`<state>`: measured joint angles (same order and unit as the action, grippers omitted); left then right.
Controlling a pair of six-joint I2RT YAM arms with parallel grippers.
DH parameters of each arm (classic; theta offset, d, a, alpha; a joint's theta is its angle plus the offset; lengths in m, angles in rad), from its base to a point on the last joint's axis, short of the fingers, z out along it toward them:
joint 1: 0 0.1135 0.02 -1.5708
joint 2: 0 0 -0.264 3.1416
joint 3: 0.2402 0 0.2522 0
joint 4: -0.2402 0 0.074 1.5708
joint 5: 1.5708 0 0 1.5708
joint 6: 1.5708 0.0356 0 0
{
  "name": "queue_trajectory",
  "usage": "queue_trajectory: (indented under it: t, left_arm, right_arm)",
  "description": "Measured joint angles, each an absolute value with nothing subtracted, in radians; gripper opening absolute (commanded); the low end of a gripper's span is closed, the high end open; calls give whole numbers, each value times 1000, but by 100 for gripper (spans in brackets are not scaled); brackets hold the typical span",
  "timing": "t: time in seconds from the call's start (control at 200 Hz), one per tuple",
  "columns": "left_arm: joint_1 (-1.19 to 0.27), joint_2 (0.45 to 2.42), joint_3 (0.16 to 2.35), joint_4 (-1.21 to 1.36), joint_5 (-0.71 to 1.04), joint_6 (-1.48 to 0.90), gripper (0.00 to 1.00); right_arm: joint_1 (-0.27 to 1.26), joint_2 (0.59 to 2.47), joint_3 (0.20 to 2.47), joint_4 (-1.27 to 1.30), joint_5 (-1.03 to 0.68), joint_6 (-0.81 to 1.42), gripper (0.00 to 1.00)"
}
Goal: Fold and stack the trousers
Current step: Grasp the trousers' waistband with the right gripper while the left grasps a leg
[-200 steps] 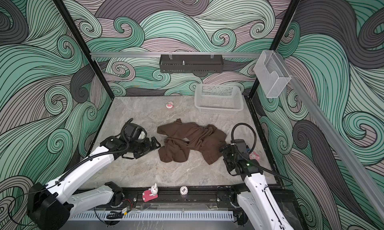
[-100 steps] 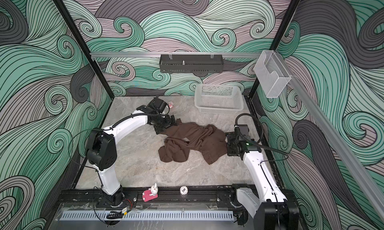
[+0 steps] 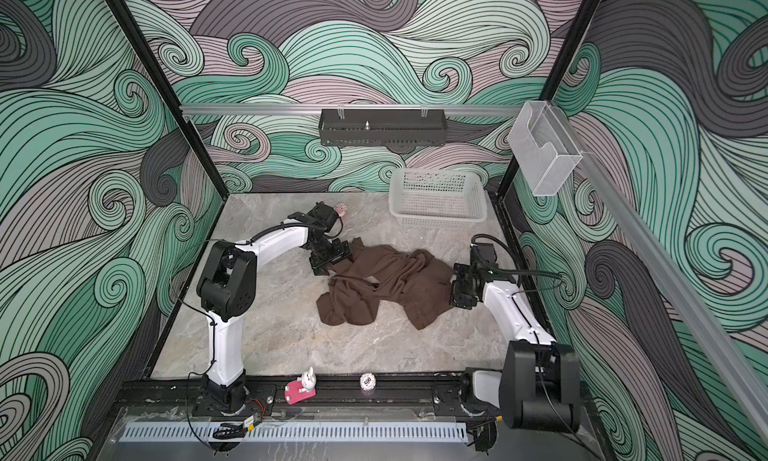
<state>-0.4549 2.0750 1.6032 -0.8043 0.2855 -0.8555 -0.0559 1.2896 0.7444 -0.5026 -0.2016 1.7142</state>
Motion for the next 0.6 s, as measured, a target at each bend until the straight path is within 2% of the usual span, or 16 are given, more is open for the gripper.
queue_trajectory:
  t: [0.155,0.435,0.525,0.6]
  left_arm:
    - [-433,2092,1602,-773,319,-867,63]
    - [-381,2112,1604,-726,372,-884,35]
    - [-372,2117,1606,-718,385,-884,22]
    - [-361,2119,1606,-715,393,-884,10]
  right_arm:
    - [-57,1348,744,-487,-224,1812,76]
    - [-62,1494,780,-455,-237,1949,72]
    - [-67,1529,801,-448,-236,1975,66]
    - [-72,1558,809,-432,-238,1991,54]
